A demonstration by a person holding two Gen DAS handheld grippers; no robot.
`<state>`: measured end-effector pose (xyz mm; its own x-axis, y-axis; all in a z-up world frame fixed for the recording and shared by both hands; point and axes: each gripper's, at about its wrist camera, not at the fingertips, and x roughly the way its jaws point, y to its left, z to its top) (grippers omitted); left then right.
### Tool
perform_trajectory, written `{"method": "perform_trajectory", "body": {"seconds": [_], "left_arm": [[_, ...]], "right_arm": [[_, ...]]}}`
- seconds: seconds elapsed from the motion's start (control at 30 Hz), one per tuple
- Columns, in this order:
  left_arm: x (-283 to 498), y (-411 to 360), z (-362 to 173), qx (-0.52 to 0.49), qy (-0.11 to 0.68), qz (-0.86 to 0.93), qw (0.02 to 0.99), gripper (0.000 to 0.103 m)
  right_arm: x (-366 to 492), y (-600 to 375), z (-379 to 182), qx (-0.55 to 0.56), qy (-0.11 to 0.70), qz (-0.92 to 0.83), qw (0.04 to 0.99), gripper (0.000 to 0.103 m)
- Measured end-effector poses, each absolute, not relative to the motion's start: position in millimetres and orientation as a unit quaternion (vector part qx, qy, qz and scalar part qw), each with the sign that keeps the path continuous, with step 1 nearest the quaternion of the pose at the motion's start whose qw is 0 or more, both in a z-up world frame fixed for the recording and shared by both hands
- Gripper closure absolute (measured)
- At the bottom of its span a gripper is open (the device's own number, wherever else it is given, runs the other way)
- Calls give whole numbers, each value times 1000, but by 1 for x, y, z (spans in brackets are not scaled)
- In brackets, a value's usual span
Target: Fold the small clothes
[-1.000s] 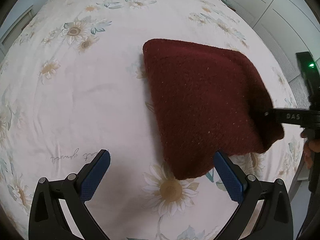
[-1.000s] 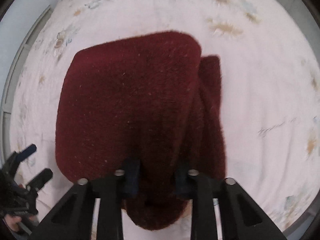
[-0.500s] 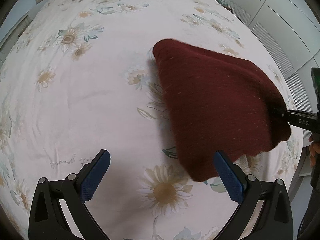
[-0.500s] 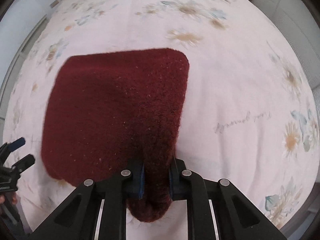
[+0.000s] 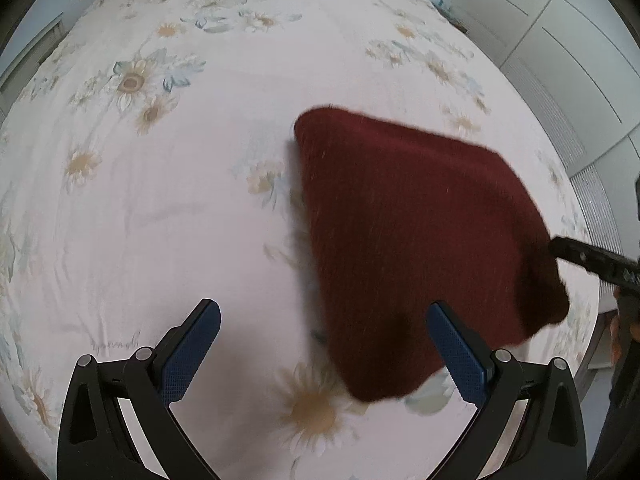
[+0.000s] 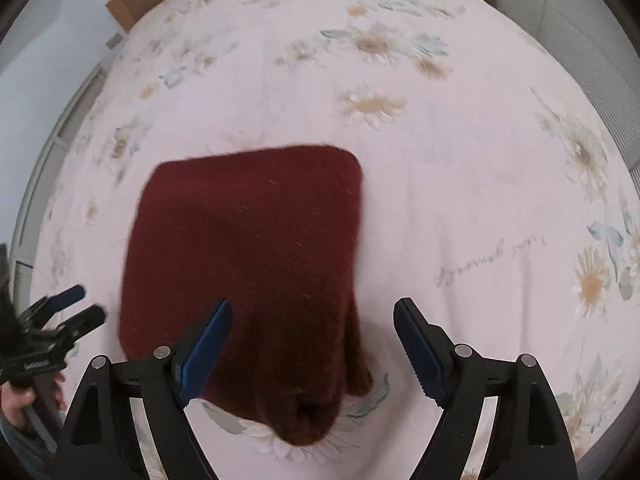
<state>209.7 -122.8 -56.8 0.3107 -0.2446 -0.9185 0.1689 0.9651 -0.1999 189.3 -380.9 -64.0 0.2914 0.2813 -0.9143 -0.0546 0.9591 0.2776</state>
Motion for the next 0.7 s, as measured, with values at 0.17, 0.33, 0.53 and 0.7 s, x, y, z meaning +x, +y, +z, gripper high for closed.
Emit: {"method": "perform_trajectory", "body": {"seconds": [0.17, 0.33, 0.53, 0.7], "left_arm": [[236, -148, -58, -21, 578, -132, 805, 1], [250, -167, -84, -23, 604, -132, 785, 1], [250, -171, -120, -25, 630, -128, 765, 1], [244, -160, -135, -38, 623, -132, 770, 0]], "right_arm": [[203, -357, -73, 67, 599, 112, 790, 11], [210, -349, -110, 49, 622, 106, 774, 1], [203, -362, -138, 92, 618, 125, 771, 1], [201, -369, -161, 149, 621, 152, 755, 1]]}}
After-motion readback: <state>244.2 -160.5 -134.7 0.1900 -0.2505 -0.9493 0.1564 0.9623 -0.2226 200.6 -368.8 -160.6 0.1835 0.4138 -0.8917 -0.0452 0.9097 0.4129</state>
